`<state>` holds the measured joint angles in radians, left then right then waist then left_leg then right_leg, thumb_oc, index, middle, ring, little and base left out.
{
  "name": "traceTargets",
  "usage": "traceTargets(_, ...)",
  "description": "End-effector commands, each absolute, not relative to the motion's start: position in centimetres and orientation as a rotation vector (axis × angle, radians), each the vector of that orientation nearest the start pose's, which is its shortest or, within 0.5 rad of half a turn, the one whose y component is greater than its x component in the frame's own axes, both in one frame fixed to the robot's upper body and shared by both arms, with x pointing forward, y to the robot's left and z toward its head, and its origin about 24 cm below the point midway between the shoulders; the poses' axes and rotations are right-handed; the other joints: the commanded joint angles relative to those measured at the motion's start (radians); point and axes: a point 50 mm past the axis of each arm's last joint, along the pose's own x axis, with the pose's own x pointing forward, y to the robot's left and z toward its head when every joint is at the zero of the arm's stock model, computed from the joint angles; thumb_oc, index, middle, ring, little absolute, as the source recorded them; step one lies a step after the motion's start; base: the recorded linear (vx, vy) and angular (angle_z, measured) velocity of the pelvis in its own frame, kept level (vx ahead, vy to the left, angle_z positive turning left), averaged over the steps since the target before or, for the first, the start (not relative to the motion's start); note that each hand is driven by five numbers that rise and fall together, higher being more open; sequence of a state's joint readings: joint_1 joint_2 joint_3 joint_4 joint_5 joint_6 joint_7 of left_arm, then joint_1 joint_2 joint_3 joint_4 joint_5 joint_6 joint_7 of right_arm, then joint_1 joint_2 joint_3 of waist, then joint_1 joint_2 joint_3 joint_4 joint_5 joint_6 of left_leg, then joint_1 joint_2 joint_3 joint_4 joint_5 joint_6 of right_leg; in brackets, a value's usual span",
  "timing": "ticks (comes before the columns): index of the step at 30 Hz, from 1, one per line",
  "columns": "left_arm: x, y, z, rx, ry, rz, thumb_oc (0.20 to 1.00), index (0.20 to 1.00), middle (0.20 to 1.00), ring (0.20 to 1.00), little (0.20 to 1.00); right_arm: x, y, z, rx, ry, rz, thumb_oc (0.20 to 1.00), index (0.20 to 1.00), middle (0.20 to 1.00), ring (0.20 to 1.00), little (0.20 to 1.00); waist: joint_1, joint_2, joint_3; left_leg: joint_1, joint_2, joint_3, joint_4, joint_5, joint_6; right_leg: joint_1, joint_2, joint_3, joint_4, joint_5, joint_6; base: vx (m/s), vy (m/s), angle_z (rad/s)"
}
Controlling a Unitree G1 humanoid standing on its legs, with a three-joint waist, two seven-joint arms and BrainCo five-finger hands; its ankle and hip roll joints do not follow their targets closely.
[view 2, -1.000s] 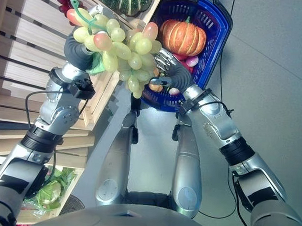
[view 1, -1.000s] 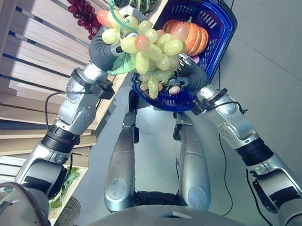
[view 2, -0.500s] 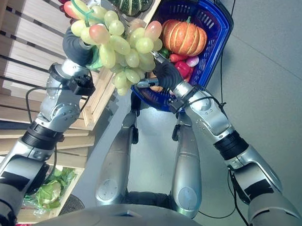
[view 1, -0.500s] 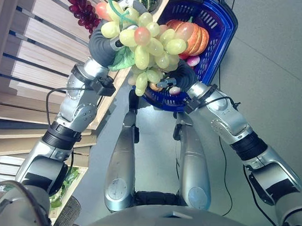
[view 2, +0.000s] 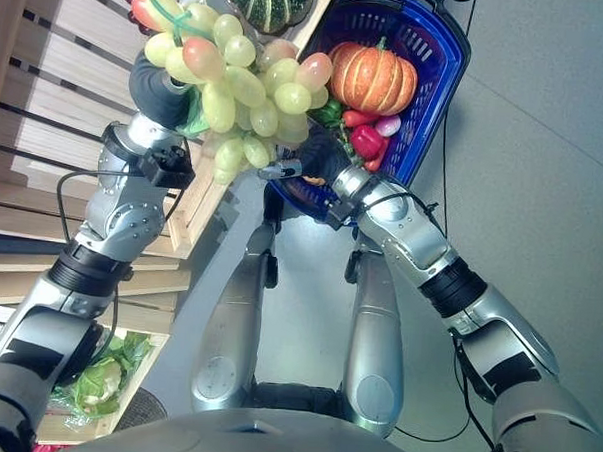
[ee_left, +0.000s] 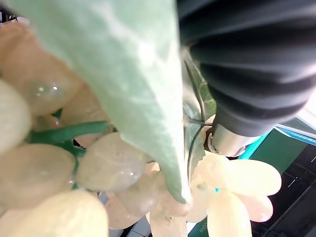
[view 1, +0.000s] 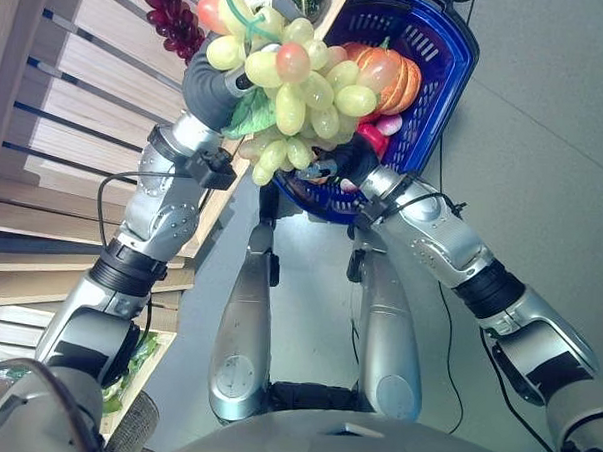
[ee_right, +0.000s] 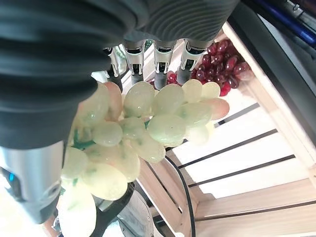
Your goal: Pick up fruits and vegetables into the basket
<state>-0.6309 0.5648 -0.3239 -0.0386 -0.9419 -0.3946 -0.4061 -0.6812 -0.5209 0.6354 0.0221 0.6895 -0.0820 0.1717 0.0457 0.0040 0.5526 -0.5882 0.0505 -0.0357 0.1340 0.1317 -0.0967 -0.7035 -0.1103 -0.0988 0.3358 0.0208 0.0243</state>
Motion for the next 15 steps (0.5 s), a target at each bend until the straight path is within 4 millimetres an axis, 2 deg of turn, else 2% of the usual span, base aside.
traceTargets(1, 26.7, 10.8, 26.7, -0.233, -0.968, -0.974, 0.2, 0.2, 0.2, 0.2, 0.2, 28.2, -3.8, 20.1, 0.055, -0.457, 1.026, 1.0, 1.0, 1.0, 1.0, 1.0, -0.027, 0.029, -0.033, -0.004, -0.111, 0.045, 0.023, -0.071, 0.079, 0.106, 0.067, -0.06, -0.081, -0.05, 0.001, 0.0, 0.0, 0.0)
traceTargets(15, 28.1, 12.0, 25.7, -0.295, -0.919, -0.752, 0.2, 0.2, 0.2, 0.2, 0.2, 27.8, -3.7, 20.5, 0.082, -0.496, 1.041, 1.0, 1.0, 1.0, 1.0, 1.0, -0.027, 0.026, -0.033, -0.009, -0.114, 0.041, 0.028, -0.07, 0.08, 0.104, 0.068, -0.063, -0.083, -0.047, 0.001, 0.0, 0.0, 0.0)
